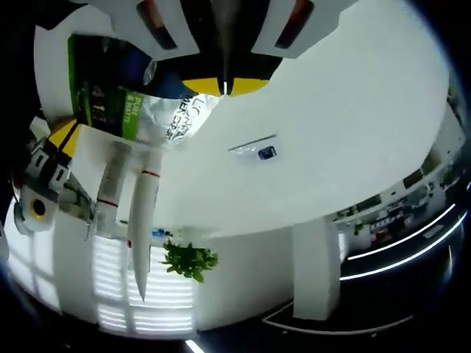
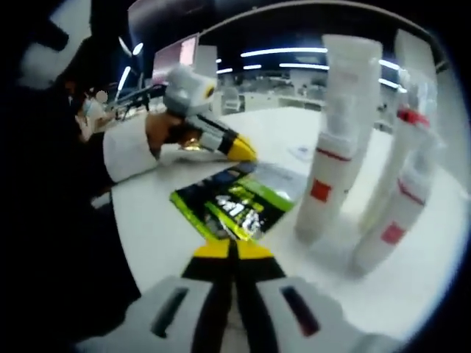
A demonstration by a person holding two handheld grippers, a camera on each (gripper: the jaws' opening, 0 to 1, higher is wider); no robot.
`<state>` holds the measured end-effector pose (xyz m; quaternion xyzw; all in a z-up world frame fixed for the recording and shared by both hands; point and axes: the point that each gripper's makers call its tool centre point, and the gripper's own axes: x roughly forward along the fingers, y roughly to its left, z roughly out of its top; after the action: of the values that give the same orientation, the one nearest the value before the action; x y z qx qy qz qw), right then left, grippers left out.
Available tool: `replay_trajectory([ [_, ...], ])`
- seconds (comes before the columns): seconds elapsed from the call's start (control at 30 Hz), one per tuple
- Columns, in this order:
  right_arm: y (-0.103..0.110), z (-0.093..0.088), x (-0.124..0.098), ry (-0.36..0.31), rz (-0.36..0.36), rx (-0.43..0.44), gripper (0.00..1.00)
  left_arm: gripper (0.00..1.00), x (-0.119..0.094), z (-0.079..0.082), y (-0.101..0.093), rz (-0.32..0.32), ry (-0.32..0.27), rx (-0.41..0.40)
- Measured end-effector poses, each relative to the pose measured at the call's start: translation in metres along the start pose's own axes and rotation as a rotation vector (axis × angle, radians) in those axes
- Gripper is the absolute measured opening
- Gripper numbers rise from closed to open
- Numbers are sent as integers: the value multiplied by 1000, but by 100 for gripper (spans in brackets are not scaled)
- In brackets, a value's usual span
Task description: Arrange the skincare products in the storage area until every visible bottle or jar stands upright without overlapping.
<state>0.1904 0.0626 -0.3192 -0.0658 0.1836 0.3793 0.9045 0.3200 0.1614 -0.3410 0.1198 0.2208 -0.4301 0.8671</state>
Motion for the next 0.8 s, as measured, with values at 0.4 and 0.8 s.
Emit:
replay_trajectory([
  [0.4, 7, 37, 13, -46, 71, -52, 4, 9, -50, 28, 30, 83, -148, -101],
  [0.8, 31, 74, 50, -118, 115, -154, 14, 28, -96, -12, 69, 232, -91, -204],
])
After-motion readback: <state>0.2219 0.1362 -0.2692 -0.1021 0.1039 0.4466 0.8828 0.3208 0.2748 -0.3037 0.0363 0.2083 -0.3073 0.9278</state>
